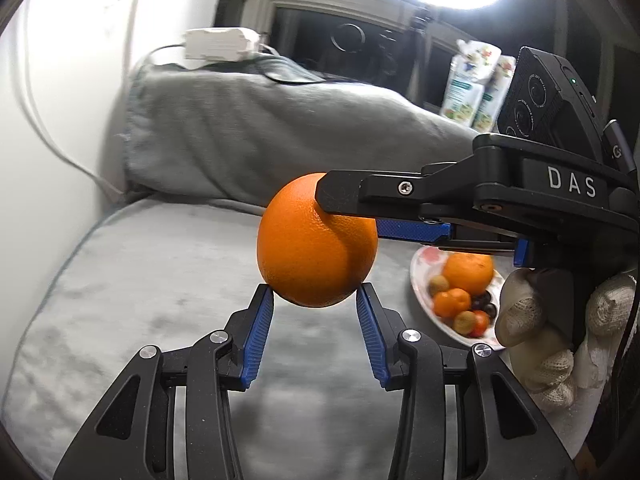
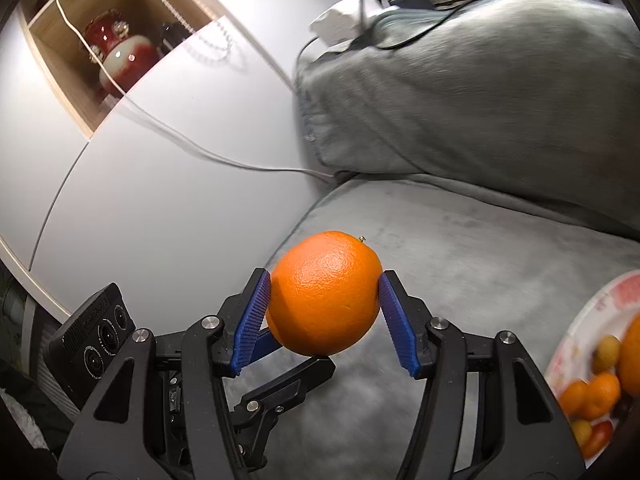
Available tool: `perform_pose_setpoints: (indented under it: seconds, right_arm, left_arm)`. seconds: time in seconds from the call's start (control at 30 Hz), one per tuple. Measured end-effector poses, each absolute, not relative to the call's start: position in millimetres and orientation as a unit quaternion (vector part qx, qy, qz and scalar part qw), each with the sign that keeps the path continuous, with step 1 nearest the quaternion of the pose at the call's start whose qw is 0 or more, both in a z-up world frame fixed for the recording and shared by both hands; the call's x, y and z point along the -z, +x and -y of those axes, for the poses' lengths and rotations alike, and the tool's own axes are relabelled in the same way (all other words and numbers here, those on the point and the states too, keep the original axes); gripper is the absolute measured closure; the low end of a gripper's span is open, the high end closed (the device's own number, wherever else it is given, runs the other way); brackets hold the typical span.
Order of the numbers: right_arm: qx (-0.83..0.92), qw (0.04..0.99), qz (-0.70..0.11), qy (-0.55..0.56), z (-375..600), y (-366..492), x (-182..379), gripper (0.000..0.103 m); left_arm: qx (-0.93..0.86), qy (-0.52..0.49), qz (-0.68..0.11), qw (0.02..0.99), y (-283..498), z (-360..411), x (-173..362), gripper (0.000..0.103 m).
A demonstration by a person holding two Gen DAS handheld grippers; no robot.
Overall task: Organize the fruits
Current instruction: 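Carry the large orange to the plate with the left gripper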
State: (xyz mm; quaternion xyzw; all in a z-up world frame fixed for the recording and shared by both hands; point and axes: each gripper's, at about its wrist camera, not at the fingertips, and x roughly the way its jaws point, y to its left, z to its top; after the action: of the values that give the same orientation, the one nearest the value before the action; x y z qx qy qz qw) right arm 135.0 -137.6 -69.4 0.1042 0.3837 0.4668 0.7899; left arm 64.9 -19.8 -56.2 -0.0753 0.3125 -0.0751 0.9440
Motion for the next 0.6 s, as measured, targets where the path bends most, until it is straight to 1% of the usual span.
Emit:
perform_pose_setpoints:
  seconds: [0.33, 0.6]
  right_arm:
    - [-0.418, 0.819, -0.375, 0.117, 204.8, 122.7, 72.4, 0.044]
    - [-0.371, 0.836, -0.378, 0.14, 263.0, 116.0, 86.7, 0.044]
  left_arm:
    - [0.135, -0.06, -0.326, 0.934, 70.7, 75.1, 62.6, 0.061]
    - [0.186, -0.046, -0.348, 0.918, 77.8, 119.3, 76.1, 0.061]
